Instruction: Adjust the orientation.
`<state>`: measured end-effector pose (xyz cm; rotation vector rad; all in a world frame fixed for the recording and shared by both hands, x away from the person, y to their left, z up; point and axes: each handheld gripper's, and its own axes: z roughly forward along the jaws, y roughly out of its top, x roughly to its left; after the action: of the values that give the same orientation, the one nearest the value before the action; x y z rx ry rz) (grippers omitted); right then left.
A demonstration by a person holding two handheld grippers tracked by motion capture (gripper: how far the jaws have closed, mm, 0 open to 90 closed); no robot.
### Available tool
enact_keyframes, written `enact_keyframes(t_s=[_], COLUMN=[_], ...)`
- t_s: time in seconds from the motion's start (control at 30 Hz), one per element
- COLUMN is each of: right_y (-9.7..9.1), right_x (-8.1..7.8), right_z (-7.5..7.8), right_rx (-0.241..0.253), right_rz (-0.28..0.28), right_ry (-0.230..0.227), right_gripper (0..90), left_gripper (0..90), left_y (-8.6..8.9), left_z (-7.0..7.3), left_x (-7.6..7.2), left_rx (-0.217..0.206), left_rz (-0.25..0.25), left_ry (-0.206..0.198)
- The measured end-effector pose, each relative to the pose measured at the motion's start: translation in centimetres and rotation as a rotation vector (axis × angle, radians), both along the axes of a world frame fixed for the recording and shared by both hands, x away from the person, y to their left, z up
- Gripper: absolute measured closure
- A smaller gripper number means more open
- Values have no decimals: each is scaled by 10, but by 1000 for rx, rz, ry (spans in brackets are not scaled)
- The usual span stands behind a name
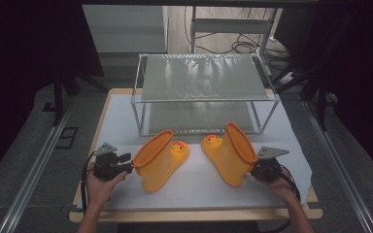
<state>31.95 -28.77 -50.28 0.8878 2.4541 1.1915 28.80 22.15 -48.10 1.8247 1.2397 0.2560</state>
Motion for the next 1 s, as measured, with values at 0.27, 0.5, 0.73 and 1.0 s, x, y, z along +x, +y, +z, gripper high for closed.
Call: enact_keyframes(t_s=[0.27, 0.5, 0.73, 1.0], right_y=[17, 38, 59, 58], right_x=[-15, -20, -22, -24], right_z=[-1, -1, -3, -3], right_rx=[22, 27, 42, 44], right_rz=[119, 184, 202, 186], right_ry=[3, 18, 11, -11], right_gripper=[898, 897, 896, 861], left_gripper=[477, 477, 474, 469], left_y=[3, 4, 5, 7], left_z=[1, 1, 2, 3], left_x=[0, -1, 0, -1], left_rx=[-19, -24, -29, -37], left_rz=[2, 0, 1, 3], left_ry=[2, 5, 10, 13])
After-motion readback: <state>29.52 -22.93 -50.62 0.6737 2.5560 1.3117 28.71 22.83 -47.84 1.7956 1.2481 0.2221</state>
